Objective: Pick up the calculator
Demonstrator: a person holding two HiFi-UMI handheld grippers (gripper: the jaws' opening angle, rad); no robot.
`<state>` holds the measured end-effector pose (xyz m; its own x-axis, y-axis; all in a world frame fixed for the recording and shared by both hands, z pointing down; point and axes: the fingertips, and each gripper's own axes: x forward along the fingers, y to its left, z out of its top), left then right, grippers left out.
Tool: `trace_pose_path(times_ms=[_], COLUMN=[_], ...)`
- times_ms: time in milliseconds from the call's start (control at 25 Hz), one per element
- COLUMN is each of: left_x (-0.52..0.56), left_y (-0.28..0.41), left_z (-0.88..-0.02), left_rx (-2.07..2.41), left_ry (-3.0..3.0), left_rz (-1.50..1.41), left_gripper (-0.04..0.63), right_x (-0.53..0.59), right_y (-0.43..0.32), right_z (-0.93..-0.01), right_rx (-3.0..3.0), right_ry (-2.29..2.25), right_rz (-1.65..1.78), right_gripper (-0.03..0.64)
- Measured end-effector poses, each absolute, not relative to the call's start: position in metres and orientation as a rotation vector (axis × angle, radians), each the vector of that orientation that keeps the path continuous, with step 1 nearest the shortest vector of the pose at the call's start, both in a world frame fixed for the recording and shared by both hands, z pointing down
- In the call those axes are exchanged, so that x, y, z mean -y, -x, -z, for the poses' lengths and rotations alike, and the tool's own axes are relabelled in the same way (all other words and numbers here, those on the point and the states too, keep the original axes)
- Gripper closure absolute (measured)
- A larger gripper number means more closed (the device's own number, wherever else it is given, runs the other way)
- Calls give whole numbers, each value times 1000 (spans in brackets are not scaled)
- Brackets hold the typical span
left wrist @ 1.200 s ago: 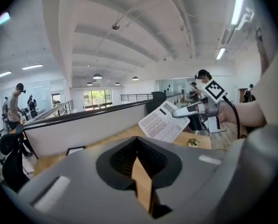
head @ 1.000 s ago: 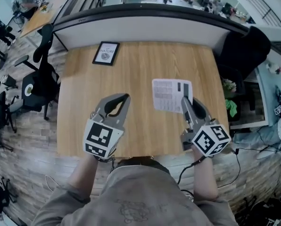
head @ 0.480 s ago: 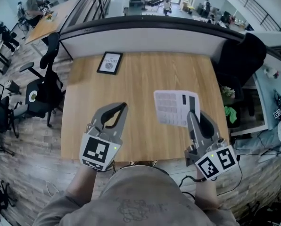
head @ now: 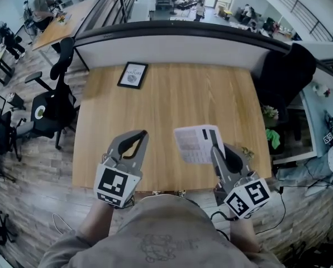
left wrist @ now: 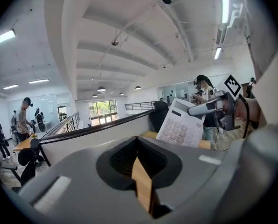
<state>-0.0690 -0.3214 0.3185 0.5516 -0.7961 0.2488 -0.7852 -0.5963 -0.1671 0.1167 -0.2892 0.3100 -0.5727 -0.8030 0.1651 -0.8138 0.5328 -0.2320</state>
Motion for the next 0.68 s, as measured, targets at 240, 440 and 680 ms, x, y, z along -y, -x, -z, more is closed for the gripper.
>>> trace_pose_path(times_ms=[240,440,680], left_x=[321,320,316], left_y=[73,72,66], left_z=[-312,-309,-314], left_rx=[-1397,-1400,-1403], left_ry=[2726,2721,2721], left_rz=[454,452,472], left_gripper=[594,594,594], right_x=[289,287,283], right_y=[-114,-119,-122], right_z=[-312,-311,-313], right_rx=[2709,2706,2749], right_ry=[-1419,-1423,-1385], right_rz=[-450,-455,-553], right_gripper=[552,552,552])
